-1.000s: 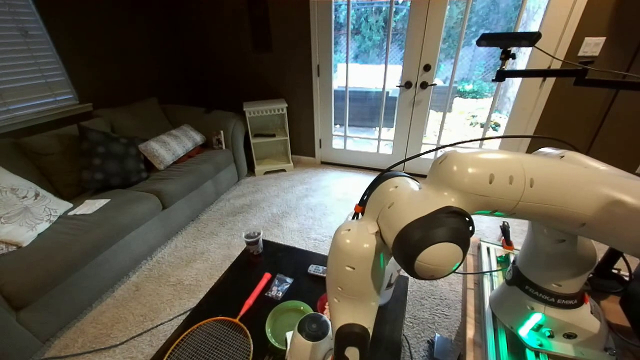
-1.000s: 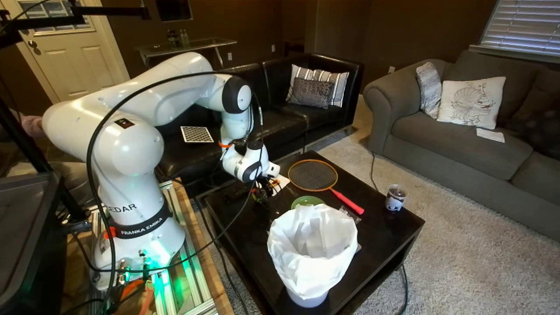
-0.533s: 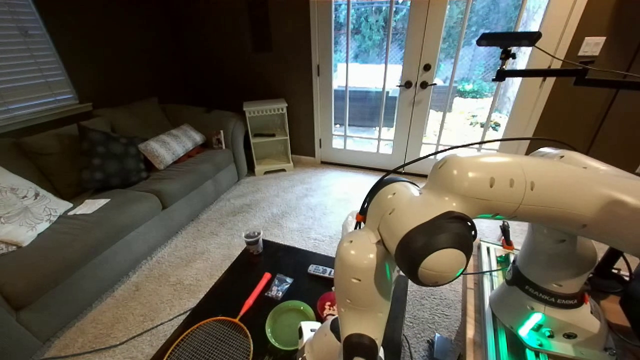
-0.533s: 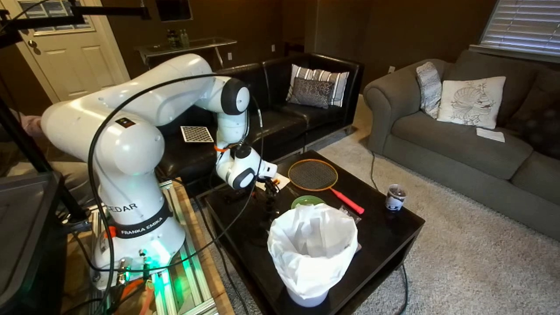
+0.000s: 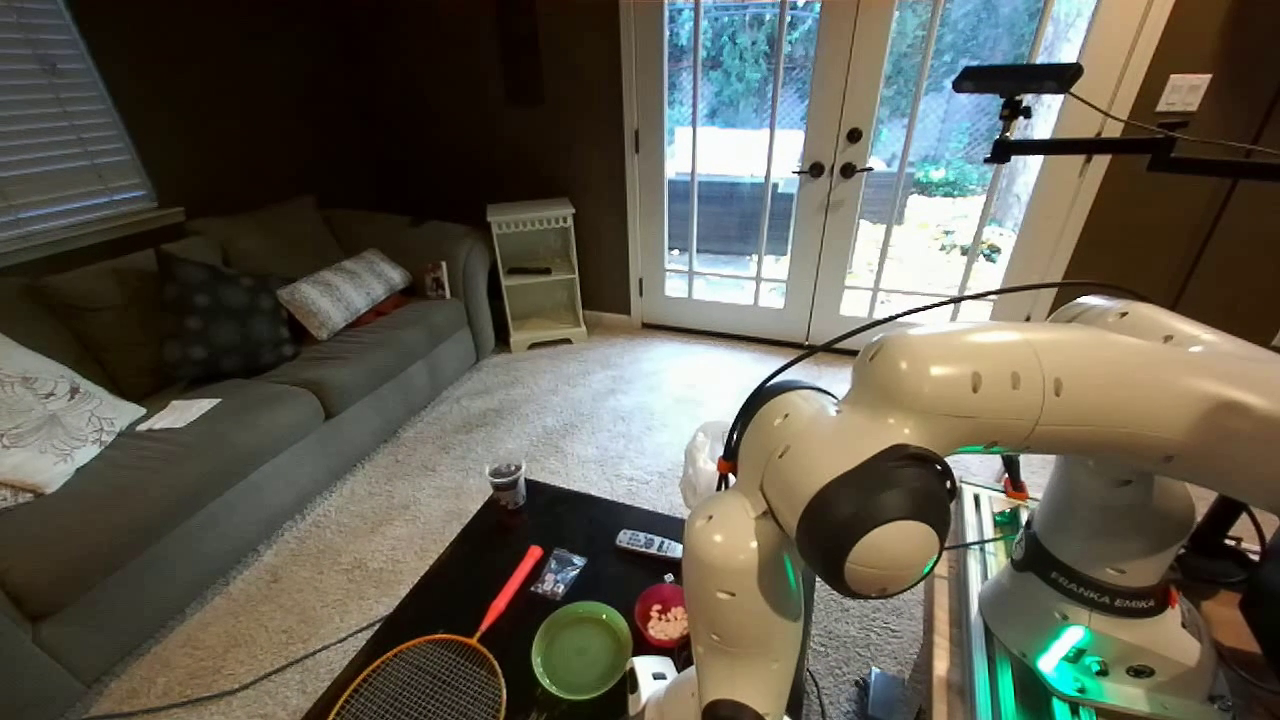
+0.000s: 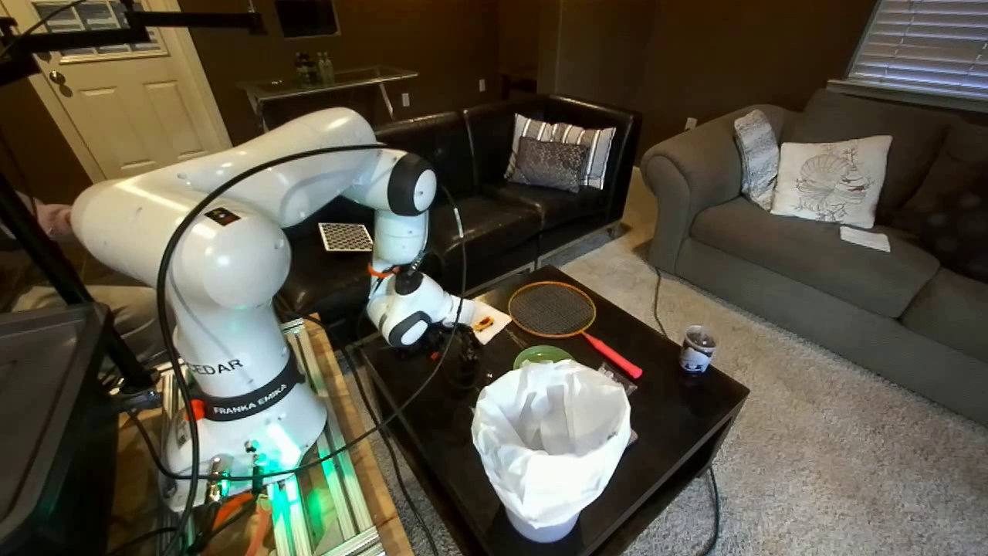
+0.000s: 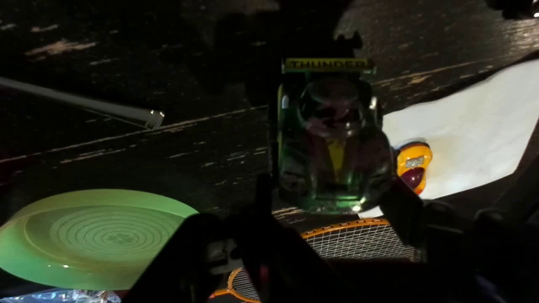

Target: Turn the toy car upside down

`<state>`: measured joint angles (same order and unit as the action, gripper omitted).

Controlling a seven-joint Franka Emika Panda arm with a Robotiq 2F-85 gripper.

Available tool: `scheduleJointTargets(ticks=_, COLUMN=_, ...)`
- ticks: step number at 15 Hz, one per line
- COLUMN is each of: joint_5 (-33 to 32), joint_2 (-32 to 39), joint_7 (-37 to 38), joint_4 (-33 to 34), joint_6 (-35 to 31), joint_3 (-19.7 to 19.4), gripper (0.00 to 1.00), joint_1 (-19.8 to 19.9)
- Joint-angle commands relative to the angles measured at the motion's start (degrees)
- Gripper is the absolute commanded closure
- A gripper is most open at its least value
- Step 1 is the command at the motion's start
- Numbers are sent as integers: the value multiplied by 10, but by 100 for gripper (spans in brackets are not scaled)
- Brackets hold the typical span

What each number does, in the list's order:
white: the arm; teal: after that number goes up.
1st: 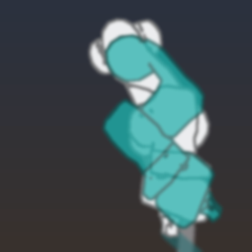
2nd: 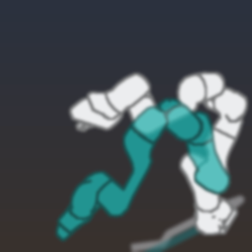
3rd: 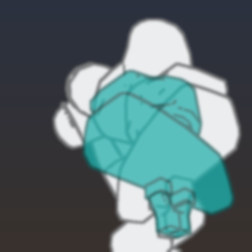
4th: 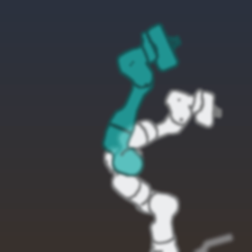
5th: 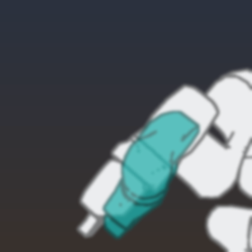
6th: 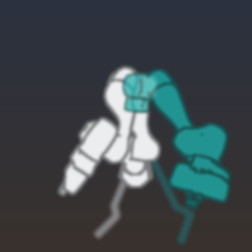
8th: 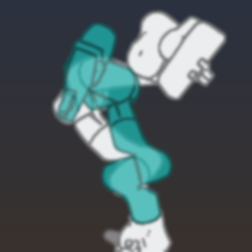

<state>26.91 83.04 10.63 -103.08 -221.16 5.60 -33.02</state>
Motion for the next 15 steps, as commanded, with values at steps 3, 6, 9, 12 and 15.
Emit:
scheduleJointTargets(ticks=3, joint_5=45, joint_2=21, joint_7=-43, joint_4=18, joint_6=-24, joint_3=16, gripper=59, joint_1=-12)
scheduleJointTargets(ticks=6, joint_5=63, joint_2=14, joint_7=-49, joint_4=19, joint_6=-38, joint_3=15, gripper=59, joint_1=-16)
scheduleJointTargets(ticks=9, joint_5=121, joint_2=25, joint_7=-59, joint_4=43, joint_6=-68, joint_3=10, gripper=59, joint_1=-28)
scheduleJointTargets(ticks=12, joint_5=195, joint_2=49, joint_7=-102, joint_4=79, joint_6=-72, joint_3=8, gripper=59, joint_1=-47)
scheduleJointTargets(ticks=15, joint_5=250, joint_2=26, joint_7=-86, joint_4=56, joint_6=-46, joint_3=-23, gripper=59, joint_1=-95)
